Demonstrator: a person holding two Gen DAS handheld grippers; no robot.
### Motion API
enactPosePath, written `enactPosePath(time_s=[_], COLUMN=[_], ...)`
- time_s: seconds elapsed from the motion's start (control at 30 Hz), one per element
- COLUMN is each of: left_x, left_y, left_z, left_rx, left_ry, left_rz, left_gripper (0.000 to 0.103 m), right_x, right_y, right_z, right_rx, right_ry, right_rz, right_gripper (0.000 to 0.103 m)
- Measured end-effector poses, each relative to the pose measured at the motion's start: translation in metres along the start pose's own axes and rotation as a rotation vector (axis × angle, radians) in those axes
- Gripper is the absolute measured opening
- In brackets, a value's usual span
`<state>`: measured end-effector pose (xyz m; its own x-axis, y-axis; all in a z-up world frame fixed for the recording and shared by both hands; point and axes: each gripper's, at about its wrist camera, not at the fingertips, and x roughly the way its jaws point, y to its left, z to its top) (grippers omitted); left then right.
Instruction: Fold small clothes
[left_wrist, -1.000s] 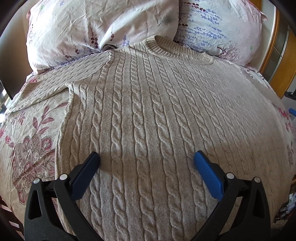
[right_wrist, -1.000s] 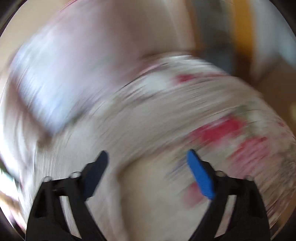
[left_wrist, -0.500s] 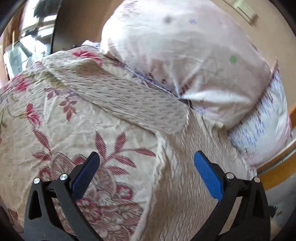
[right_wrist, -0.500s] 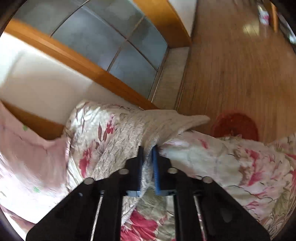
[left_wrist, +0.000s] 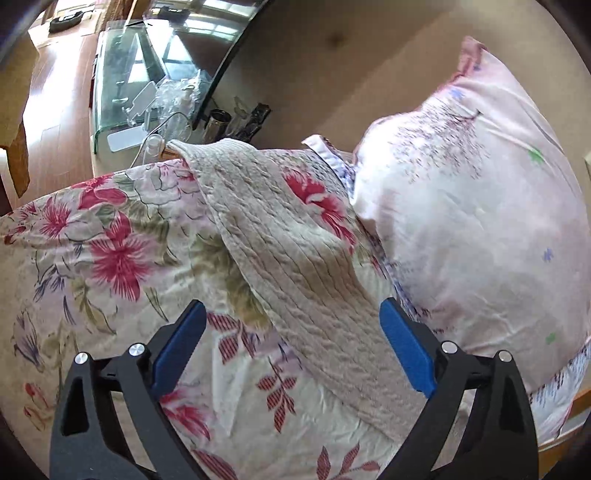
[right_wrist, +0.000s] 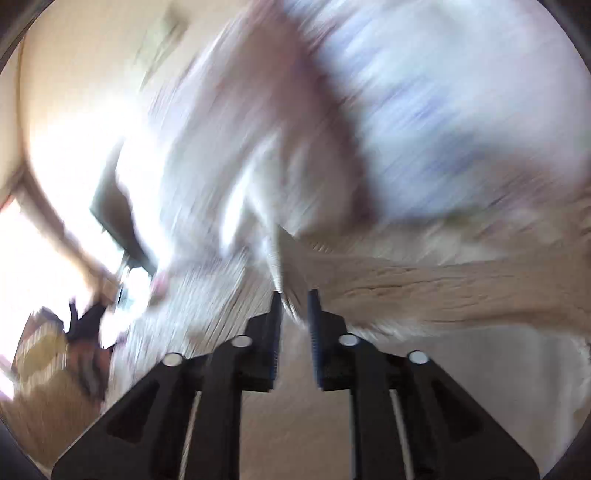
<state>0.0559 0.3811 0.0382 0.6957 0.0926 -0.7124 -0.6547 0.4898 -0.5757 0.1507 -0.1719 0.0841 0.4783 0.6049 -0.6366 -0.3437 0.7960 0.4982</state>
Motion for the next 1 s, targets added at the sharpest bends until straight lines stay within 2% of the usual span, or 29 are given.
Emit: enactPosePath(time_s=[0.03,0.07,0.13,0.2,0.37,0.4,0.43,0.5,0.57,0.6,0.63,0.7,0.77,0.83,0.93,1.0], left_x=[0.004,0.007,0.014,0.02,0.03,0.033,0.037,0.043,0.045,0.044,0.04,0.022,-0.002,-0.027,-0.065,-0.077], left_y=[0.006,0.013,0.025,0.032,0.034,0.034,0.036,0.041,0.043,0.042,0.038,0.005,-0.058,-0.123,-0.215,-0.26], left_z=[0.008,0.013,0.024,0.034,0.055,0.058,0.061,0.064,0.068,0.07,0.071,0.072,0.057,0.021,-0.073,-0.149], left_rx=[-0.034,-0.068,-0.133,-0.177,-0.214,-0.221,-0.242,-0.28,-0.295,-0.3,-0.284,-0.132,0.161,0.441,0.825,1.001], left_ry=[0.002,0.004,0.006,0.009,-0.006,0.003,0.013,0.013,0.017,0.014,-0.001,-0.061,-0.116,-0.155,-0.158,-0.071], left_rz=[0.011,0.018,0.017,0.011,-0.014,-0.02,-0.027,-0.033,-0.011,-0.002,0.001,-0.012,-0.059,-0.152,-0.37,-0.515], left_gripper=[0.091,0.09,0.087,0.085,0.081,0.065,0.055,0.049,0.03,0.013,0.012,0.011,0.01,0.01,0.01,0.013], right_x=[0.013,0.018,0.014,0.004,-0.033,-0.037,-0.038,-0.042,-0.038,-0.037,-0.039,-0.043,-0.049,-0.058,-0.075,-0.086], right_y=[0.014,0.018,0.025,0.015,-0.041,-0.05,-0.055,-0.06,-0.057,-0.056,-0.055,-0.053,-0.055,-0.066,-0.087,-0.103], right_z=[-0.013,-0.019,-0.032,-0.033,-0.032,-0.033,-0.035,-0.043,-0.048,-0.05,-0.05,-0.051,-0.052,-0.053,-0.057,-0.061], right_rx=[-0.006,-0.003,0.008,0.022,0.177,0.194,0.206,0.224,0.222,0.212,0.201,0.181,0.182,0.205,0.256,0.297], right_ry=[0.056,0.073,0.091,0.092,0.072,0.072,0.072,0.073,0.082,0.091,0.094,0.082,0.065,0.048,0.016,-0.003], right_rz=[0.026,0.043,0.057,0.01,-0.108,-0.122,-0.133,-0.147,-0.15,-0.149,-0.149,-0.151,-0.155,-0.168,-0.194,-0.215], right_gripper=[0.042,0.047,0.065,0.067,0.072,0.072,0.072,0.072,0.072,0.072,0.072,0.072,0.072,0.072,0.072,0.072])
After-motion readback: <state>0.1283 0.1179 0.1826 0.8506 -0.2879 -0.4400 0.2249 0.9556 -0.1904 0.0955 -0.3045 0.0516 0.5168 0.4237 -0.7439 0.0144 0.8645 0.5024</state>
